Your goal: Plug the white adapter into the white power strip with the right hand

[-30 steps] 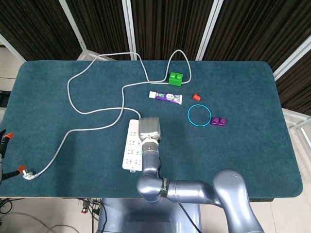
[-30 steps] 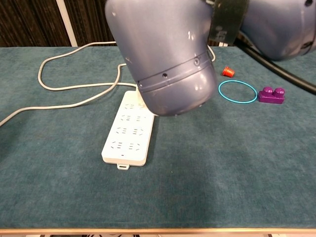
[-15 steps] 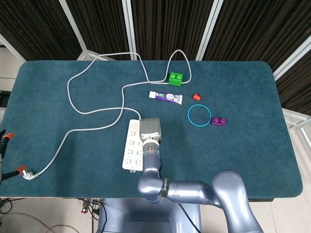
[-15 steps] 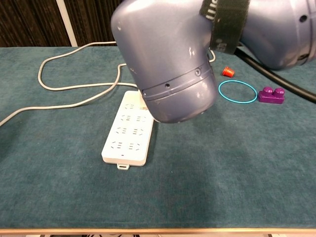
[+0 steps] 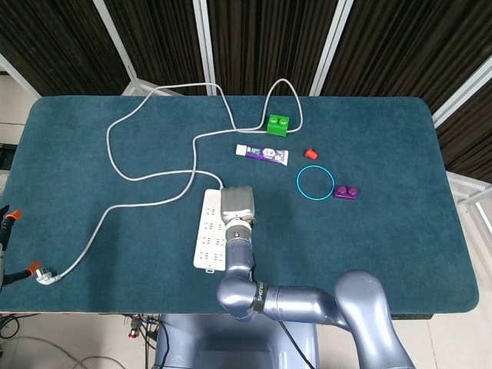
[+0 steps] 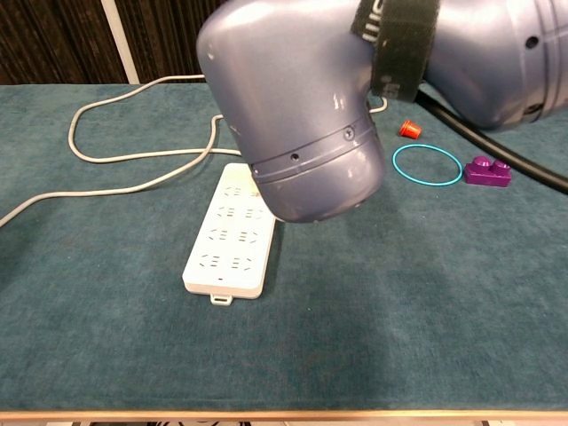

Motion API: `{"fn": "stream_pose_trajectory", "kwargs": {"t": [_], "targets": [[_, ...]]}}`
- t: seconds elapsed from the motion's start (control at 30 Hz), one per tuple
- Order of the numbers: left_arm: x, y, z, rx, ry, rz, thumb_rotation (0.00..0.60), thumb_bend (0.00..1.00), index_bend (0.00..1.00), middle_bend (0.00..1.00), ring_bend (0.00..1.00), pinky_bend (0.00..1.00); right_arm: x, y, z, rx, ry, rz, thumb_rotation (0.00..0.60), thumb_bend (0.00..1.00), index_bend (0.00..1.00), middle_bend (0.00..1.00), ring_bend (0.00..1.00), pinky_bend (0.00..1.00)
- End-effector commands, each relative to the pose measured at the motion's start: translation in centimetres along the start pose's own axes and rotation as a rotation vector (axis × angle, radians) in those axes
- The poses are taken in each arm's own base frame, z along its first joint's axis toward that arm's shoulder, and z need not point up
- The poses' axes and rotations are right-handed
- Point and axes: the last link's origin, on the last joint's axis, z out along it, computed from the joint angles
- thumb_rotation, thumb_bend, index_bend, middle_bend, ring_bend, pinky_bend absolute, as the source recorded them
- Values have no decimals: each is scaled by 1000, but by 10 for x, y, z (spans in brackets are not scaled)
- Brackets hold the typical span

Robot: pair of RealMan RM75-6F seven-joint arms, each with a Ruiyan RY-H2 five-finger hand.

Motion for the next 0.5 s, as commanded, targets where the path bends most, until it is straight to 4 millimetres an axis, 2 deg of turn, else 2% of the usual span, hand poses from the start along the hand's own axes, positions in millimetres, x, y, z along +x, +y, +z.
{"fn": "stream_pose_trajectory", "kwargs": {"t": [0.03,0.5], "targets": [[0,0,0,0,0,1,600,100,134,0,0,0,0,-1,0,2,0,-4,600,653,816,669,662,419],[0,0,0,2,1,1,600,99,134,0,0,0,-5,-2,1,1,-8,-20,600,652,816,669,662,418]]}}
